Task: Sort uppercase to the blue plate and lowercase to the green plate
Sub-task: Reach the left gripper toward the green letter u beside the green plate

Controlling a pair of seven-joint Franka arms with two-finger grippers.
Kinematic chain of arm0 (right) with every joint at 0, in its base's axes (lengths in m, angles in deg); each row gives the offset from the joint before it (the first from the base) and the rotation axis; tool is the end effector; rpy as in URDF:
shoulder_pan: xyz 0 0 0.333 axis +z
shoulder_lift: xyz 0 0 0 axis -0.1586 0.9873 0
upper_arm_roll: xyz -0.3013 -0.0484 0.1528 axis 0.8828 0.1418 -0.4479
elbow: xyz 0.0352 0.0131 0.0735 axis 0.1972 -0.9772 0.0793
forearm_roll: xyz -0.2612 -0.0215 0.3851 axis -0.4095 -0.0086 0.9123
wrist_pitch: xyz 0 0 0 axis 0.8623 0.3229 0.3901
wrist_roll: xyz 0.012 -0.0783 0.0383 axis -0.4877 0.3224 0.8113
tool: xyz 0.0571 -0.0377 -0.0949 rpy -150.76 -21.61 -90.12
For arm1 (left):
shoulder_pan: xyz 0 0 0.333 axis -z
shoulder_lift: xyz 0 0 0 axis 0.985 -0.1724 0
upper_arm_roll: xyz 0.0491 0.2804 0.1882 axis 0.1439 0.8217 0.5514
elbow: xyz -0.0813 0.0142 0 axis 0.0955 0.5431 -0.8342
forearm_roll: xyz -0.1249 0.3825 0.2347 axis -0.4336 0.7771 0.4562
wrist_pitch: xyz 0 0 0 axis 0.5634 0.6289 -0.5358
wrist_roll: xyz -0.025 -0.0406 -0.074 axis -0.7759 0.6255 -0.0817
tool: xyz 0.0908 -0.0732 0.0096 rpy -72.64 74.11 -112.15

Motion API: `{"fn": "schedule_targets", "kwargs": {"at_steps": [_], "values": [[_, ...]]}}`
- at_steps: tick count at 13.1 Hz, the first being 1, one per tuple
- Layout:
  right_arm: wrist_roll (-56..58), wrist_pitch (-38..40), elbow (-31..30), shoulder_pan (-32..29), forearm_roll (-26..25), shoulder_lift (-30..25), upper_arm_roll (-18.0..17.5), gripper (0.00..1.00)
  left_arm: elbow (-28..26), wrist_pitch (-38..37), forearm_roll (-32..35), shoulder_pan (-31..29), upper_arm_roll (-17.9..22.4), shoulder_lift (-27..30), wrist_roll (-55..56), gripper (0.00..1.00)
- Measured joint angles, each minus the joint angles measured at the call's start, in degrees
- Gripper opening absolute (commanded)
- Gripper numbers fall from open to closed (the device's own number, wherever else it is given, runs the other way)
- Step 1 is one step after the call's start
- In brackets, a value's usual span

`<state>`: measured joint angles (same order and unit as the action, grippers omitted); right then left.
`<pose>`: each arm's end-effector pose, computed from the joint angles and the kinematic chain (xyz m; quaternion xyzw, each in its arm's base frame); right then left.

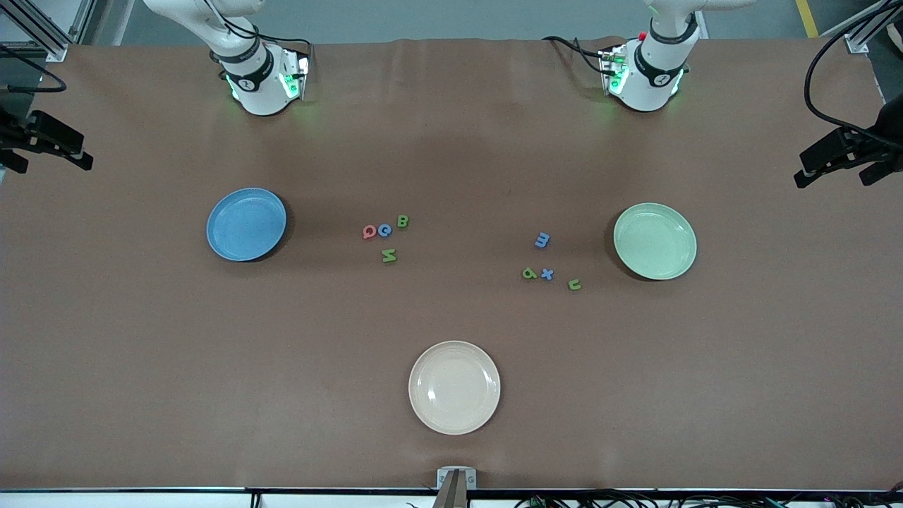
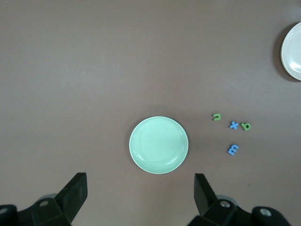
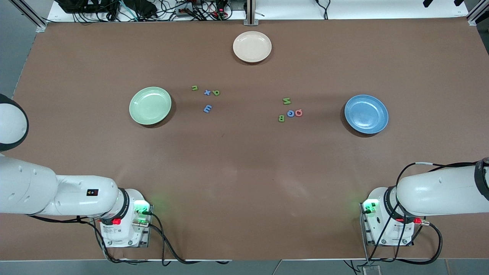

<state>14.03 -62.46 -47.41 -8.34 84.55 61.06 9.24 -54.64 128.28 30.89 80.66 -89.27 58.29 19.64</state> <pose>0.6007 -0.0338 0.6829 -0.9997 -0.0147 0.0141 0.0123 0.6196 -0.0021 0.6706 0.9993 0.0208 0.0259 0.0156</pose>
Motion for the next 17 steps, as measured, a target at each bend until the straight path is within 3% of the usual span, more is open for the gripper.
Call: {"fn": "schedule_targets", "kwargs": {"at_steps": [11, 17], "values": [[0.0, 0.6, -1.5, 0.0, 0.0, 0.0, 0.2, 1.0, -0.4, -0.8, -0.4, 0.6, -0.4, -1.6, 3.0, 1.0], [0.0, 0.3, -1.4, -0.1, 0.0, 0.0, 0.3, 1.0, -0.9, 0.8, -1.4, 1.9, -6.4, -9.5, 15.8, 1.0]]}}
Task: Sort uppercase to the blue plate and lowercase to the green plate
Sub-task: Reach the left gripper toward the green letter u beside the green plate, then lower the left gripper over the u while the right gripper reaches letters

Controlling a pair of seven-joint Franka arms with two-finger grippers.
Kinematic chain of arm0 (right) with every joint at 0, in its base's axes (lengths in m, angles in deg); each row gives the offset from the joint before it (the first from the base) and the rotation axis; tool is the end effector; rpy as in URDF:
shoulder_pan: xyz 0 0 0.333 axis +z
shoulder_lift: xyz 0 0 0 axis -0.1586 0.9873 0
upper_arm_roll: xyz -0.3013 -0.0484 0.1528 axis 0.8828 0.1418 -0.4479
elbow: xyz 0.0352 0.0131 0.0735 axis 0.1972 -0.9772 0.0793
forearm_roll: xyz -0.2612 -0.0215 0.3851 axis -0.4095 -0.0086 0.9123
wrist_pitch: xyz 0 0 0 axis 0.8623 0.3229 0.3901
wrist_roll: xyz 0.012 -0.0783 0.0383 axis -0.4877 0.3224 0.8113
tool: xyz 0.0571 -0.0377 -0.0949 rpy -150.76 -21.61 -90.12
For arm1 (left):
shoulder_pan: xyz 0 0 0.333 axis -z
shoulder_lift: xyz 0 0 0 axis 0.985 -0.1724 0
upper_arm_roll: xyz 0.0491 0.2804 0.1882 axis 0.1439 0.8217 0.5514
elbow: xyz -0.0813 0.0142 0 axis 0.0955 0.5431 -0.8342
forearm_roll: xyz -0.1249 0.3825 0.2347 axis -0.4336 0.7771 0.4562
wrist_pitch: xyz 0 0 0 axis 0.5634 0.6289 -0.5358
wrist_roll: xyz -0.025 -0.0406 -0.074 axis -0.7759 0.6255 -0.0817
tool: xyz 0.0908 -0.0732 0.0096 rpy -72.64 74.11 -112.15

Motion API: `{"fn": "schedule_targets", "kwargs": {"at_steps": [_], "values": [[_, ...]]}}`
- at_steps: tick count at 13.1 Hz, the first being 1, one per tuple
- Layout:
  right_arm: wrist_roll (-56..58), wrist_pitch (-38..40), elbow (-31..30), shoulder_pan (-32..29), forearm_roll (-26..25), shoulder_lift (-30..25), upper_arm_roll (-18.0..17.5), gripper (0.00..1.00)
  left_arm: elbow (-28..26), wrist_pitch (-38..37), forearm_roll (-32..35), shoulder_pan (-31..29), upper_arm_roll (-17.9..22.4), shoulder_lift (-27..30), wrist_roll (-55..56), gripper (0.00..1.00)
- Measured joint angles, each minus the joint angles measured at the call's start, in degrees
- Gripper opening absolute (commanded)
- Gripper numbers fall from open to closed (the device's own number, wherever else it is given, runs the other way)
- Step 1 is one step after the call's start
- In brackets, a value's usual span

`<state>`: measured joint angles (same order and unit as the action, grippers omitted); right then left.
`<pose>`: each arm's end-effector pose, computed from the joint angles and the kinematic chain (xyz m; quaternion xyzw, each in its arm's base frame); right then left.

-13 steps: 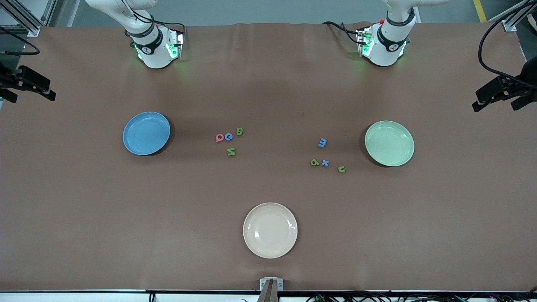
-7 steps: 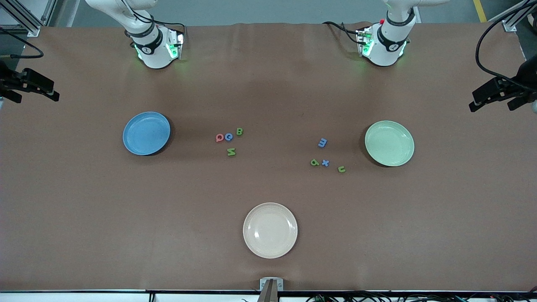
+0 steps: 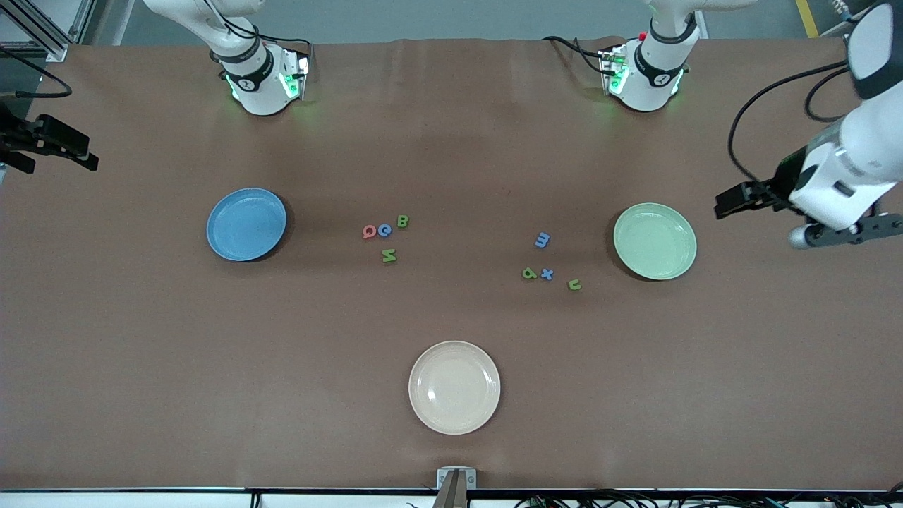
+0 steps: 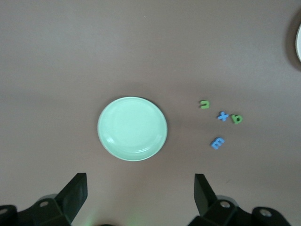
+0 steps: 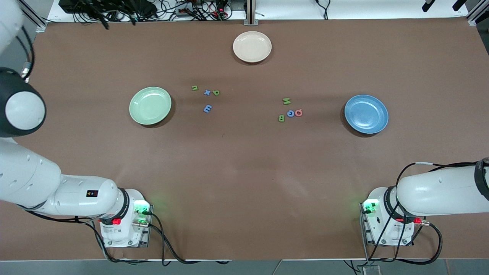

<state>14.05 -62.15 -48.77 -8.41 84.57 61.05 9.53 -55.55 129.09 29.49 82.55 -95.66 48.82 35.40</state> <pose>0.5998 -0.0375 0.6699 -0.9994 -0.0117 0.0285 0.0138 0.6596 -0.0974 0.5572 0.9939 0.0882 -0.0631 0.0199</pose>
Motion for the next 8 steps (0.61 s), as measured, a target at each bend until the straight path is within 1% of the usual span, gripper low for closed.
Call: {"fn": "schedule_targets", "kwargs": {"at_steps": [2, 4, 6, 8], "values": [[0.0, -0.3, 0.1, -0.1, 0.0, 0.0, 0.0, 1.0, 0.0, 2.6, -1.2, 0.5, -0.7, -2.5, 4.2, 1.0], [0.0, -0.9, 0.3, -0.1, -0.2, 0.3, 0.1, 1.0, -0.1, 5.7, -1.3, 2.4, -0.9, -5.2, 8.9, 1.0], [0.0, -1.5, 0.7, -0.2, -0.6, 1.8, 0.1, 1.0, -0.2, 9.2, -1.3, 5.1, -1.0, -8.5, 14.2, 1.0], [0.0, -4.1, 0.8, -0.9, -0.7, 4.1, 0.3, 1.0, -0.8, 13.1, -1.3, 7.6, -1.1, -11.7, 17.7, 1.0]]}}
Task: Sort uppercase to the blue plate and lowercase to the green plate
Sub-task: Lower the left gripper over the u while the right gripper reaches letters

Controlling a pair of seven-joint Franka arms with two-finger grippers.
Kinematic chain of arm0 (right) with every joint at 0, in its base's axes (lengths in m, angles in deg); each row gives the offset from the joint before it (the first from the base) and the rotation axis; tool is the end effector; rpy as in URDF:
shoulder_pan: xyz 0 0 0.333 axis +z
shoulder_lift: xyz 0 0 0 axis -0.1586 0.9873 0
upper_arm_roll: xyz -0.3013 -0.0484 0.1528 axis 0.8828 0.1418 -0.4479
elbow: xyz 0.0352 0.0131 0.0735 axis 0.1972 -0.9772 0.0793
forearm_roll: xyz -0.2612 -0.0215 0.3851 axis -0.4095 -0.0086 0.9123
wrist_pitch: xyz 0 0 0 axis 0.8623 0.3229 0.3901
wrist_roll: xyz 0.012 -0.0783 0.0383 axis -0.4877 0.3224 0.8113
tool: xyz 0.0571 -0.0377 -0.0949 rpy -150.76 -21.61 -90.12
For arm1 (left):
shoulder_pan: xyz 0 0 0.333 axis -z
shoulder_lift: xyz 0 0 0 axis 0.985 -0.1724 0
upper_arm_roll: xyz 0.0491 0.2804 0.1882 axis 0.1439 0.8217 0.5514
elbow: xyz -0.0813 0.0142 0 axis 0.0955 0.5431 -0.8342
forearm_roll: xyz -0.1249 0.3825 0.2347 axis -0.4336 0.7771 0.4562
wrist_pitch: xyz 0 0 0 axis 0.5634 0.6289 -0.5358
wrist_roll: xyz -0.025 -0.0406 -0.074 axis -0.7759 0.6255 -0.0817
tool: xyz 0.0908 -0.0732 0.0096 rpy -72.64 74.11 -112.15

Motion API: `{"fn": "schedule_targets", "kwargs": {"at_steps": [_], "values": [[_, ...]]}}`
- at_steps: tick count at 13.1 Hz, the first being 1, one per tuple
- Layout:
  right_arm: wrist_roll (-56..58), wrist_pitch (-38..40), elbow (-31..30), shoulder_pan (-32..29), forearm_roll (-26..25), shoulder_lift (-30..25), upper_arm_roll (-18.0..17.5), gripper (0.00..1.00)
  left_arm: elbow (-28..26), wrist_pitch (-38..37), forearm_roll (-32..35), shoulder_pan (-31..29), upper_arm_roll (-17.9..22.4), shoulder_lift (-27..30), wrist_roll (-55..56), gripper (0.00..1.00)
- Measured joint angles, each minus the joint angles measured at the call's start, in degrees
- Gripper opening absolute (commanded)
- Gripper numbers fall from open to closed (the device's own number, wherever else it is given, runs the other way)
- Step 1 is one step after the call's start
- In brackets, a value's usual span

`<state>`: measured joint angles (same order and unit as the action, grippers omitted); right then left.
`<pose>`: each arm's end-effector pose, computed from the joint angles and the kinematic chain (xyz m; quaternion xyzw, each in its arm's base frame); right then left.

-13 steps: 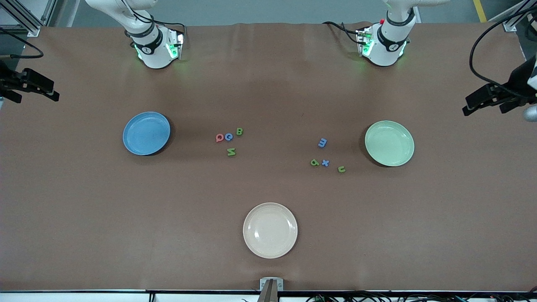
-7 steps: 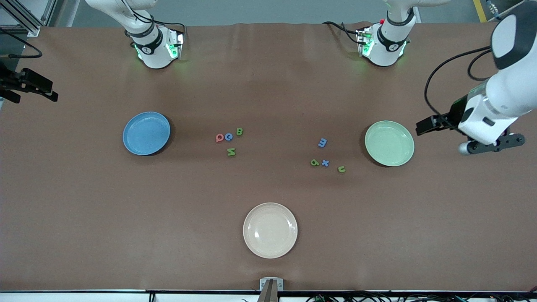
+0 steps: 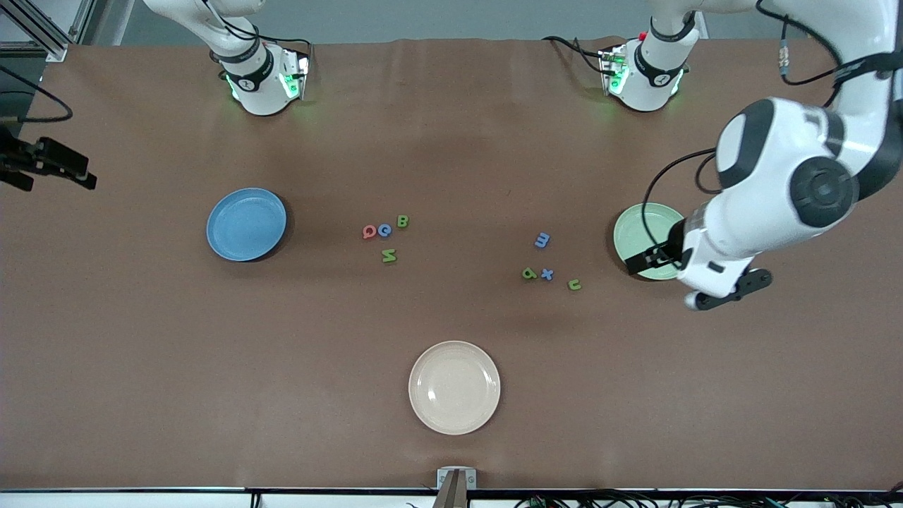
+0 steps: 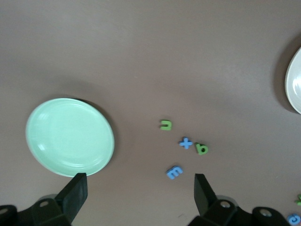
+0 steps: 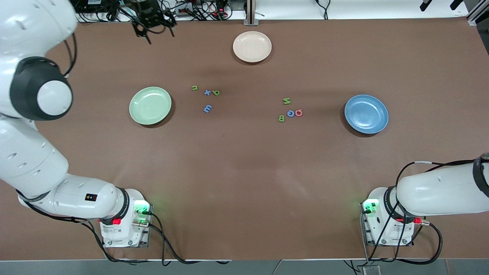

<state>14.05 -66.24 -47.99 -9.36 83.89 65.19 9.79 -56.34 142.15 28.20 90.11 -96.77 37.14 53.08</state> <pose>0.6309 -0.0526 0.6386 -0.9997 -0.0002 0.0227 0.0048 0.6949 -0.2088 0.4257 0.9812 0.1772 -0.0708 0.0281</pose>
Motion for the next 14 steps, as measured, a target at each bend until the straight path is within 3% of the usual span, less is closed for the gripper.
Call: {"fn": "schedule_targets", "kwargs": {"at_steps": [4, 7, 10, 14], "values": [[0.2, -1.5, 0.1, -1.3, 0.0, 5.4, 0.0, 1.0, -7.2, 12.4, 1.8, 4.5, -0.1, -2.6, 6.0, 1.0], [0.2, -1.7, 0.4, -1.3, 0.1, 9.8, -0.1, 1.0, -10.2, 16.5, 5.0, 6.2, -0.1, -5.0, 7.6, 1.0], [-0.9, -1.3, 0.7, -1.0, 1.0, 10.3, -0.4, 1.0, -11.0, 21.1, 8.3, 6.7, -0.1, -8.4, 10.9, 1.0], [-8.6, -0.1, 0.6, -0.7, 4.3, 10.3, -0.6, 1.0, -15.2, 30.1, 9.7, 6.7, 0.0, -10.4, 11.4, 0.9]]}}
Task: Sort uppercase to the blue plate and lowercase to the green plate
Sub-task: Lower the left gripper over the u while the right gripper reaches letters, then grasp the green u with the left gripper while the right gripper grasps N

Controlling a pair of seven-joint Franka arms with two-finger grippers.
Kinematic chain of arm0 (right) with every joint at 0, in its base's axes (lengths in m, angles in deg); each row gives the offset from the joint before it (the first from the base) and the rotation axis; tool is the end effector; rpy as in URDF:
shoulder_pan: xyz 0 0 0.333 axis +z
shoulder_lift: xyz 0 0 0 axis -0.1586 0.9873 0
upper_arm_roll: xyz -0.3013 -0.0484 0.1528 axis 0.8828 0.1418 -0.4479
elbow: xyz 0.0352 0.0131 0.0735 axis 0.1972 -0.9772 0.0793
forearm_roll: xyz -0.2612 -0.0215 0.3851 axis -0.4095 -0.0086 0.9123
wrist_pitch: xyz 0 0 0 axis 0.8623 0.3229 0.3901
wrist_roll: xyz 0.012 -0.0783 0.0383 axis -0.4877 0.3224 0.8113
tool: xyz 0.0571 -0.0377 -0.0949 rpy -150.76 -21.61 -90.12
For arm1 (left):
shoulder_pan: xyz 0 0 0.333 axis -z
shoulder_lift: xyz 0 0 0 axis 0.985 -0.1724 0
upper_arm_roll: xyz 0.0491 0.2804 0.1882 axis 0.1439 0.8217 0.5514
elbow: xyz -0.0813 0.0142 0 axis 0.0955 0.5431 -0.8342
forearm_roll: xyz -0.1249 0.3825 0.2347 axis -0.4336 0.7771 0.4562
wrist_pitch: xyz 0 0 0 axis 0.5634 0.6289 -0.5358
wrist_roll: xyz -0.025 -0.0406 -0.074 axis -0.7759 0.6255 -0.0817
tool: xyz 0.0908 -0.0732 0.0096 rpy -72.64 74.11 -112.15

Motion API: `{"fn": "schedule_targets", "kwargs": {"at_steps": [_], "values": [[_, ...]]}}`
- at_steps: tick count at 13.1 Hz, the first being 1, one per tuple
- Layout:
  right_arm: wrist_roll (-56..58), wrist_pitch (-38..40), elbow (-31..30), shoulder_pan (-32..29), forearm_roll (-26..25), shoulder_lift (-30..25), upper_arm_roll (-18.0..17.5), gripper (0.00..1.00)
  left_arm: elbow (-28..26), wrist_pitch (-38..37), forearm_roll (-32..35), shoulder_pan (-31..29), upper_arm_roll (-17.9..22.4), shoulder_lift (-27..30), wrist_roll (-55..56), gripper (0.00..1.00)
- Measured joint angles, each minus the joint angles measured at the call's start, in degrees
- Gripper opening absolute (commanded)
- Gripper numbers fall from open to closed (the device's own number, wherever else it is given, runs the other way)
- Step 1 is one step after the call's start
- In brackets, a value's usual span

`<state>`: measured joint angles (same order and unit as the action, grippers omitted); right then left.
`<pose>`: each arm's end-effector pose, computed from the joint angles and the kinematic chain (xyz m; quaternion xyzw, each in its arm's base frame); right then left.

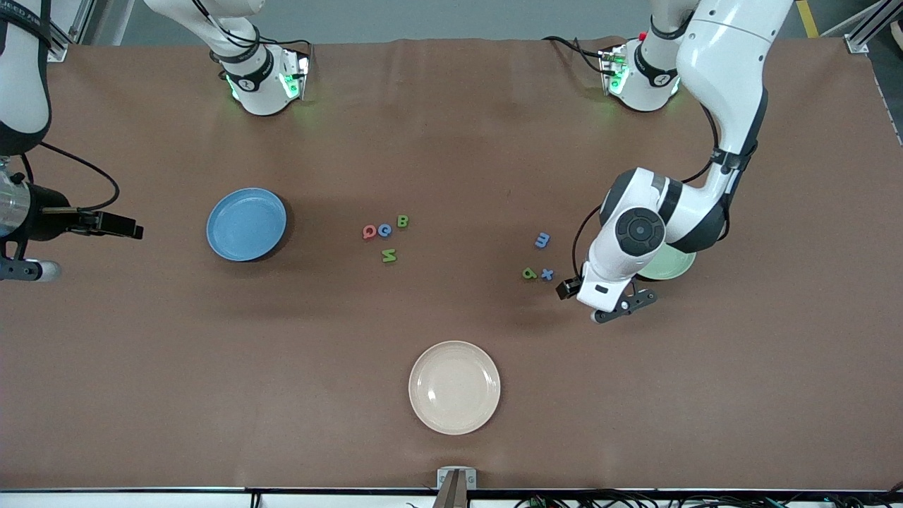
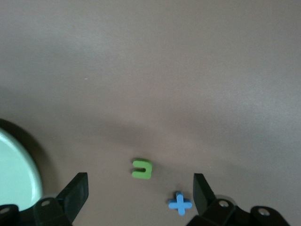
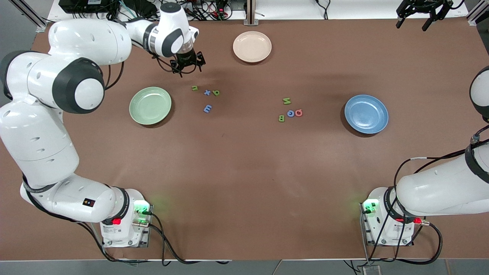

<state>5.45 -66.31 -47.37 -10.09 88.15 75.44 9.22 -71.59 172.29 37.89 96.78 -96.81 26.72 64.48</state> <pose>0.6774 -0.0463 0.5273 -0.9908 0.0778 0.1055 0.0350 0.6499 -0.2773 0.2016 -0.9836 -0.1802 0.0069 0.0088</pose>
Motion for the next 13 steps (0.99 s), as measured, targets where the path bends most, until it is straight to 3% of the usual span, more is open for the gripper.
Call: {"fn": "schedule_targets", "kwargs": {"at_steps": [6, 10, 13], "values": [[-16.8, 0.9, -1.6, 1.9, 1.9, 0.0, -0.3, 1.0, -3.3, 5.6, 0.0, 0.0, 0.0, -0.7, 1.9, 0.68], [-27.5, 0.5, -3.8, 4.7, 2.2, -0.1, -0.4, 1.0, -4.6, 7.0, 0.0, 0.0, 0.0, -1.6, 2.0, 0.67], [-36.9, -6.5, -8.4, 10.1, 2.2, -0.7, -0.6, 1.0, -5.5, 9.1, 0.0, 0.0, 0.0, -2.3, 2.0, 0.65]]}}
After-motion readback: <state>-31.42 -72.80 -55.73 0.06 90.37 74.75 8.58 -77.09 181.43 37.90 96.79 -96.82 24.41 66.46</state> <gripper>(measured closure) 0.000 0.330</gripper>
